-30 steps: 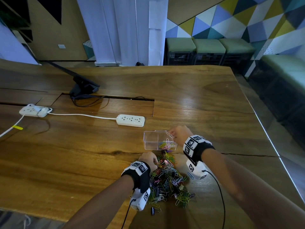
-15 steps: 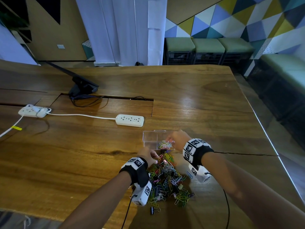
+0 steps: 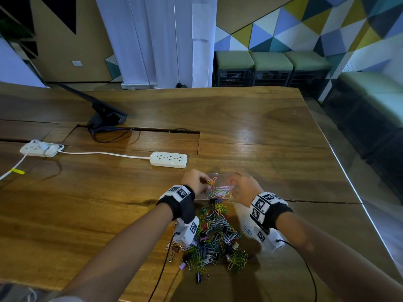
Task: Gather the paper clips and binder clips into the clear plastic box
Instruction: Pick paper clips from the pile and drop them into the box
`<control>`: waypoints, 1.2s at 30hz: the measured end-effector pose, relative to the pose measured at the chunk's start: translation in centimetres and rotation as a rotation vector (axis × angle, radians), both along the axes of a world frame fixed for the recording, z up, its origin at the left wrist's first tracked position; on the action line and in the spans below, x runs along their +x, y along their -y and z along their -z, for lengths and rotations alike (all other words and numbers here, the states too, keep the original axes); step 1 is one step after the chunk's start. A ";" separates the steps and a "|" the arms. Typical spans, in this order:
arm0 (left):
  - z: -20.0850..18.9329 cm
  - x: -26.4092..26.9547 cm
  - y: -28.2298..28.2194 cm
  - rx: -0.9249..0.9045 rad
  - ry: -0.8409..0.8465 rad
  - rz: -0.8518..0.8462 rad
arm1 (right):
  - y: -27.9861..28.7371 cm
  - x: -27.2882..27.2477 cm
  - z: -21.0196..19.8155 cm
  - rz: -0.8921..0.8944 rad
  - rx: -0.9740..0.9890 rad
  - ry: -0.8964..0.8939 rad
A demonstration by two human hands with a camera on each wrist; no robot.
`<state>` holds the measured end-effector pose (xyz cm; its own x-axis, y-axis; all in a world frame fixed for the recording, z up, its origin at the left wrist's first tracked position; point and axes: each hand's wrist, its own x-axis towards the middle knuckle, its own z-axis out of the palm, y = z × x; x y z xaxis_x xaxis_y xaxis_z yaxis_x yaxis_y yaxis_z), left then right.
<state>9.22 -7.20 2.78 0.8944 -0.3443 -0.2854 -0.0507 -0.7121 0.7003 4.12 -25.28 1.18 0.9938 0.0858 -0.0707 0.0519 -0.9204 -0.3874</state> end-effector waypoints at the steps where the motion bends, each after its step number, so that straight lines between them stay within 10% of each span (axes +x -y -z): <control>1: -0.3 0.3 0.3 -0.004 0.020 0.011 | 0.1 -0.4 0.2 0.015 -0.002 -0.028; 9: -1.6 1.3 2.4 0.118 0.081 0.139 | 1.1 -5.1 2.5 -0.096 -0.072 -0.502; 36: 0.1 1.7 3.9 0.187 0.163 0.389 | -0.7 -7.7 4.8 -0.025 0.063 -0.448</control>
<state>10.92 -11.10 2.70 0.7470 -0.6197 -0.2409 -0.4383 -0.7314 0.5225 -3.63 -24.62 -3.58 0.8640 0.1272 -0.4871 -0.1117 -0.8950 -0.4319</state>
